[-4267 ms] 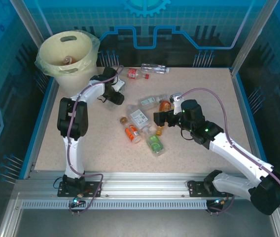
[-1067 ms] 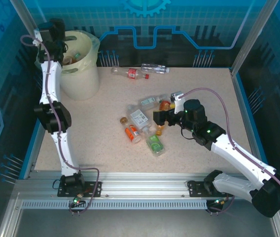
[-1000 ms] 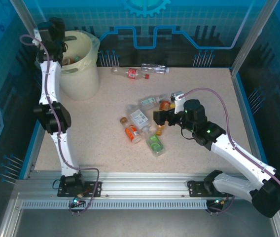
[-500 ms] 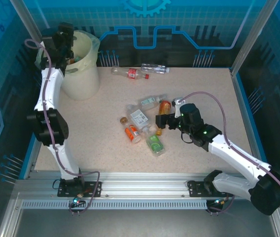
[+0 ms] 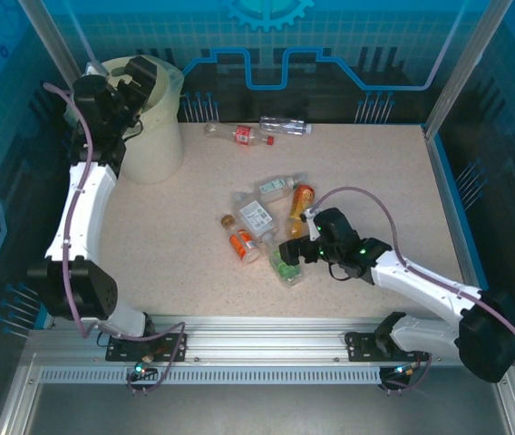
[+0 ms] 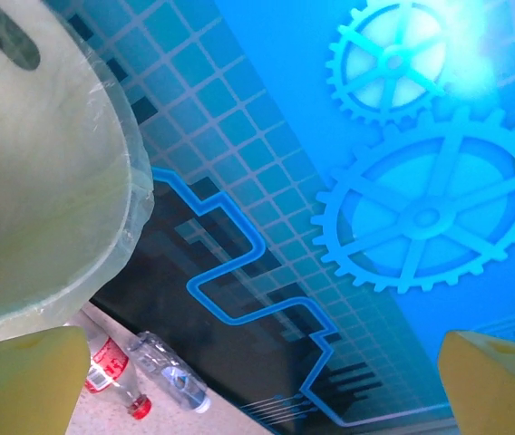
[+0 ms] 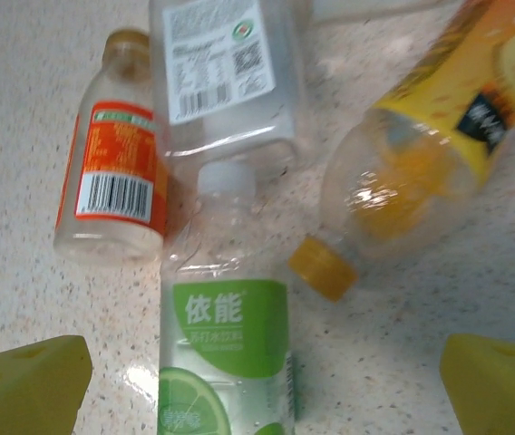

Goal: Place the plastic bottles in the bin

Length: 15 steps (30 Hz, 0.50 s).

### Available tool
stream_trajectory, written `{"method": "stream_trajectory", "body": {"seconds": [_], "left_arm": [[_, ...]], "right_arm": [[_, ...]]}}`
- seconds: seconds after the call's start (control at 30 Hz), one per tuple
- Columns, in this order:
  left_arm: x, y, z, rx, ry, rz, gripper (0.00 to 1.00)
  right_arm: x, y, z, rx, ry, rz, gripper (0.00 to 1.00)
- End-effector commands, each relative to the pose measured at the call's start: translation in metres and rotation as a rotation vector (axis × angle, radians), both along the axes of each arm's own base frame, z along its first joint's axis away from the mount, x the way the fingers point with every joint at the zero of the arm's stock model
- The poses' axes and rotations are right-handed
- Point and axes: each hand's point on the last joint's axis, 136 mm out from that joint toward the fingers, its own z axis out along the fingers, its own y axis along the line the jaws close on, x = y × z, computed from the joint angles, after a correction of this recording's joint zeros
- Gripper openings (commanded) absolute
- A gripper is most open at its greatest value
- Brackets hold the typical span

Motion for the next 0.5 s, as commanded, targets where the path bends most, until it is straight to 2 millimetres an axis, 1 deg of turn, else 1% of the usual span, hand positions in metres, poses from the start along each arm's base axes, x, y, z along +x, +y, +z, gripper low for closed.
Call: {"method": "stream_trajectory", "body": {"seconds": [0.0,0.1,0.17,0.2,0.27,0.37,0.47], "left_arm": [[-0.013,-0.004,0.002,0.132,0.000,-0.040,0.99],[-0.017,-0.009,0.001,0.164,0.015,-0.072,0.99],[-0.019,-0.013,-0.003,0.169,0.022,-0.094,0.99],[-0.020,-0.015,-0.005,0.171,0.024,-0.104,0.99],[-0.022,-0.019,-0.010,0.184,0.037,-0.125,0.99],[-0.025,-0.025,-0.016,0.211,0.069,-0.130,0.99],[-0.030,-0.033,-0.016,0.256,0.071,-0.138,0.99]], "right_arm": [[-0.013,0.011,-0.016,-0.057,0.034,0.077,1.00],[-0.024,0.015,-0.032,-0.115,0.062,0.084,1.00],[-0.033,0.019,-0.043,-0.143,0.077,0.102,0.99],[-0.037,0.020,-0.048,-0.163,0.085,0.102,0.97],[-0.044,0.022,-0.058,-0.192,0.102,0.112,0.91],[-0.049,0.025,-0.070,-0.256,0.099,0.122,0.89],[-0.052,0.023,-0.082,-0.340,0.084,0.113,0.86]]}}
